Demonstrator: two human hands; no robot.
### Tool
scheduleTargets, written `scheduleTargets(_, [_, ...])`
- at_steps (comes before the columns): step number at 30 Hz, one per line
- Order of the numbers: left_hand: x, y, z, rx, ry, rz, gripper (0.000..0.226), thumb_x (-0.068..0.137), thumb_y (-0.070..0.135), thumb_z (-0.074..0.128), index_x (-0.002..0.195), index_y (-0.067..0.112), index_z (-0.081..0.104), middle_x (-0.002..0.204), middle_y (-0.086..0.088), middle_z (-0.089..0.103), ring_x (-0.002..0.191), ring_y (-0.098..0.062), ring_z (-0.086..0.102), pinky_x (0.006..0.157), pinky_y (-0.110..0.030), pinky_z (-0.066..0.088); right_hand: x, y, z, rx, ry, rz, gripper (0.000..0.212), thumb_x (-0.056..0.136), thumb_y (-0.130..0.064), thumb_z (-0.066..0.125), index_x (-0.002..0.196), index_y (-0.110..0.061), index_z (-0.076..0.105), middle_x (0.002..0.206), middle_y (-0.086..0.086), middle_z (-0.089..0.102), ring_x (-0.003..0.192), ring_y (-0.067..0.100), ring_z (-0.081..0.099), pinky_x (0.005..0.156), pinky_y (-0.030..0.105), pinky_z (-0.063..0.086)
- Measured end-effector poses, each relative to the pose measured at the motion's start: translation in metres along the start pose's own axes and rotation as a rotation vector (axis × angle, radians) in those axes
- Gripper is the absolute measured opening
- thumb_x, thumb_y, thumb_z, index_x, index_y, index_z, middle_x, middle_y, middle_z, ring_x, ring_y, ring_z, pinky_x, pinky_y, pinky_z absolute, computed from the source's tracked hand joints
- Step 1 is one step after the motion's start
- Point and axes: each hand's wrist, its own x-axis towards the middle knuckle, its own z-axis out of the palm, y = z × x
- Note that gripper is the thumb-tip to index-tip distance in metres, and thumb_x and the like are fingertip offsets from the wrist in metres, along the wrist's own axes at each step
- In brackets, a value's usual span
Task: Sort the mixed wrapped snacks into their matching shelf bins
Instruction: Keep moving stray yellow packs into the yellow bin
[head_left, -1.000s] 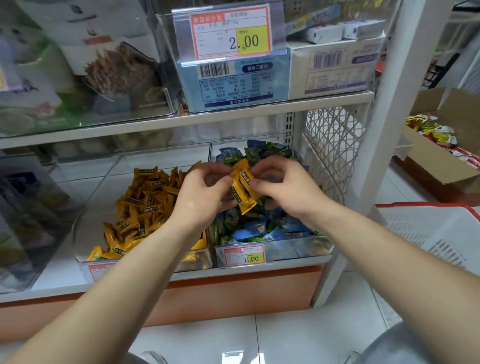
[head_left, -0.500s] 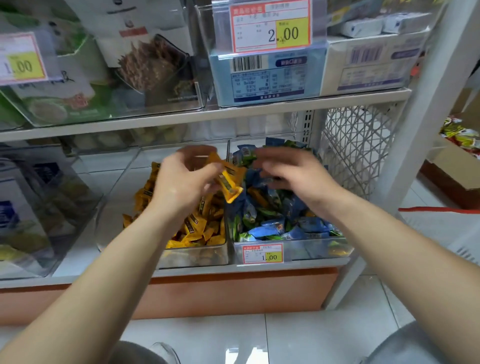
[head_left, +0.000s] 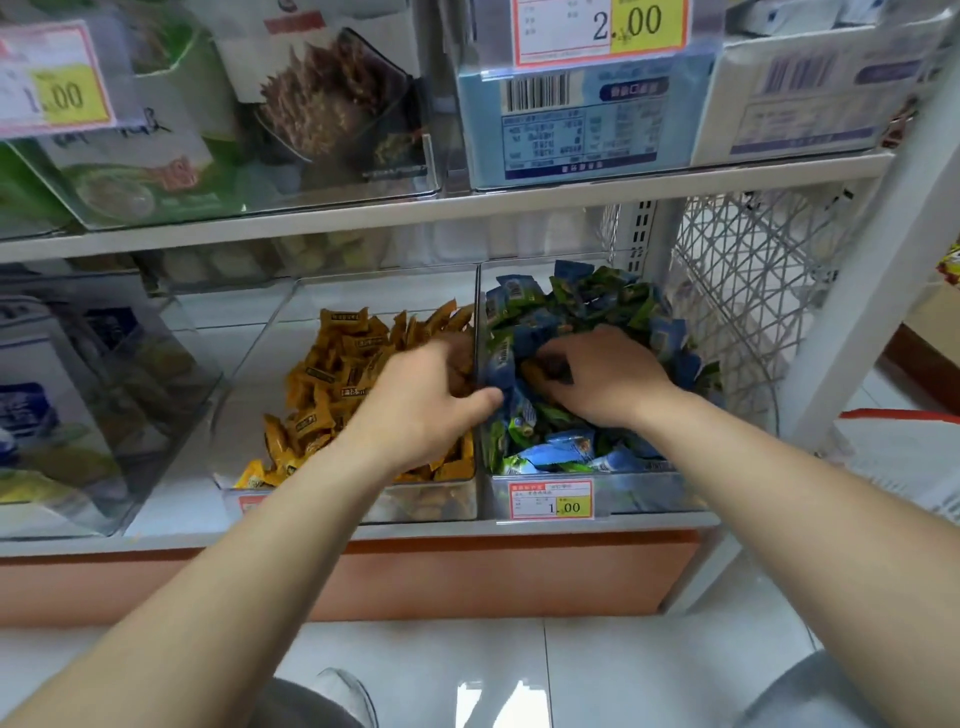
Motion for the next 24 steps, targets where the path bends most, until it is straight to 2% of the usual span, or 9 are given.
scheduleTargets(4, [0.001,-0.002,0.014,-0.013,-0.014,-0.016,0.06,0.081,0.037,0.076,0.135,0.024,0.052,0.117,0.005,0.068,0.101,-0.013,0.064,0.077,-0.017,0.045,0.005,-0.004,0.009,-0.002,0.038,0.007,0.036,0.089,-0.052,0.056,0.118,-0.032,0.065,0.106,-0.002,0.072,0.098,0.025,0.066,0.08,0.037,0.054])
scheduleTargets(7, [0.001,-0.005,0.014,-0.016,-0.007,-0.009,0.06,0.081,0.038,0.075,0.135,0.024,0.052,0.118,0.004,0.068,0.104,-0.015,0.064,0.079,-0.017,0.046,0.006,-0.008,0.006,0.021,0.041,0.011,0.026,0.088,-0.047,0.057,0.11,-0.037,0.065,0.1,-0.007,0.07,0.096,0.023,0.065,0.08,0.034,0.048])
scheduleTargets(9, [0.001,-0.004,0.012,0.058,0.034,0.03,0.059,0.082,0.043,0.072,0.135,0.025,0.053,0.125,0.003,0.065,0.112,-0.017,0.061,0.087,-0.024,0.048,0.006,-0.007,-0.008,0.238,0.046,0.03,0.021,0.085,-0.039,0.066,0.107,-0.037,0.066,0.096,-0.012,0.068,0.093,0.016,0.063,0.079,0.031,0.049])
scheduleTargets(11, [0.002,0.002,0.008,0.113,0.128,0.087,0.059,0.085,0.048,0.067,0.137,0.026,0.051,0.129,0.002,0.063,0.118,-0.019,0.057,0.094,-0.03,0.049,0.001,-0.006,-0.024,0.548,0.1,0.059,0.029,0.081,-0.027,0.076,0.107,-0.03,0.065,0.098,-0.013,0.068,0.094,0.012,0.065,0.08,0.027,0.051])
scheduleTargets(14, [0.002,0.023,0.006,-0.008,0.183,0.249,0.059,0.086,0.052,0.063,0.138,0.026,0.05,0.128,0.004,0.063,0.117,-0.015,0.057,0.096,-0.032,0.048,-0.015,-0.009,-0.036,1.076,0.127,0.062,0.033,0.079,-0.009,0.08,0.105,-0.017,0.063,0.096,0.006,0.074,0.092,0.02,0.071,0.082,0.033,0.057])
scheduleTargets(17, [0.001,0.041,0.013,-0.122,0.184,0.388,0.039,0.092,0.036,0.065,0.128,0.025,0.057,0.115,0.007,0.067,0.105,-0.009,0.061,0.089,-0.033,0.051,-0.029,-0.007,-0.044,1.244,0.056,0.039,0.028,0.084,-0.008,0.075,0.109,-0.011,0.061,0.09,0.01,0.076,0.087,0.023,0.073,0.074,0.035,0.06])
scheduleTargets(19, [0.003,0.044,0.016,-0.146,0.205,0.368,0.028,0.094,0.029,0.065,0.121,0.025,0.061,0.106,0.01,0.068,0.096,-0.007,0.062,0.084,-0.032,0.053,-0.036,0.004,-0.051,1.117,0.086,0.065,0.016,0.09,-0.012,0.07,0.104,-0.015,0.063,0.086,0.008,0.076,0.081,0.02,0.073,0.074,0.035,0.058])
scheduleTargets(21, [0.006,0.042,0.019,-0.13,0.195,0.308,0.025,0.094,0.031,0.064,0.119,0.027,0.064,0.101,0.012,0.069,0.091,-0.007,0.064,0.081,-0.033,0.054,-0.041,0.023,-0.054,0.757,0.158,0.088,0.008,0.091,-0.015,0.068,0.098,-0.018,0.066,0.088,0.003,0.074,0.083,0.019,0.07,0.078,0.035,0.054])
scheduleTargets(24, [0.007,0.038,0.023,-0.11,0.157,0.26,0.025,0.094,0.036,0.063,0.118,0.029,0.065,0.097,0.013,0.07,0.09,-0.007,0.065,0.08,-0.033,0.055,-0.047,0.044,-0.045,0.255,0.04,0.123,0.009,0.089,-0.018,0.066,0.097,-0.02,0.07,0.093,-0.001,0.071,0.085,0.017,0.063,0.067,0.025,0.04])
